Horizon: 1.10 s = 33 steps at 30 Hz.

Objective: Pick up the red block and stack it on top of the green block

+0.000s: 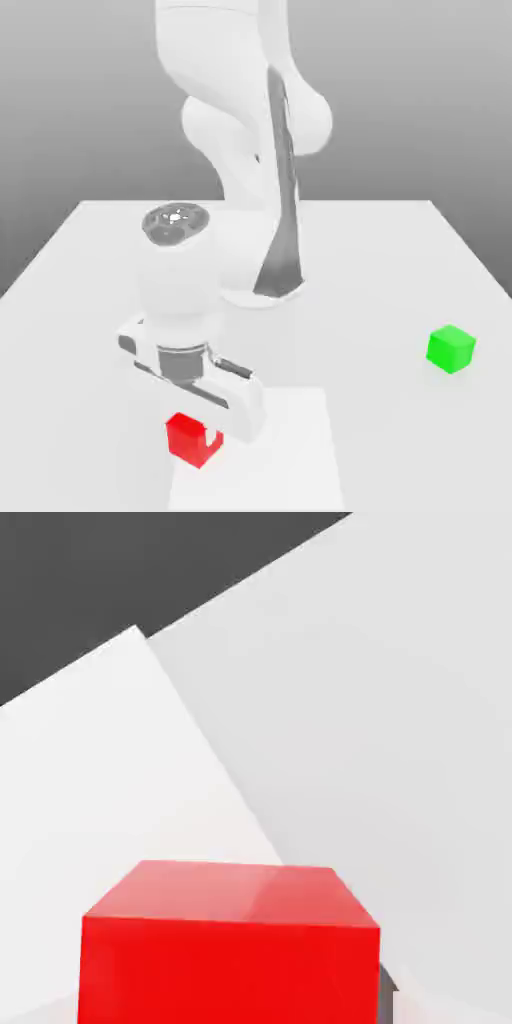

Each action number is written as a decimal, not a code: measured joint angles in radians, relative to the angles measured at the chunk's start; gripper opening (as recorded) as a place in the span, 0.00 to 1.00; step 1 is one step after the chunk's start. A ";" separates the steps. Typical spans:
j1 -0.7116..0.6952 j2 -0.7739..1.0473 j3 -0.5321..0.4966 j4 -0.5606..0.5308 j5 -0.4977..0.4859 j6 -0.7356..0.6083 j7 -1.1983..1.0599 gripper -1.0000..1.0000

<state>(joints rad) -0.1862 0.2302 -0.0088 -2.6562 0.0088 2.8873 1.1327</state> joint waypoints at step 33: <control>0.727 -0.142 0.393 -0.113 -0.140 -0.036 -0.068 0.00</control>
<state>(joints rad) 0.5409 0.0880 0.3847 -2.7694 -0.1315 2.8514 1.0646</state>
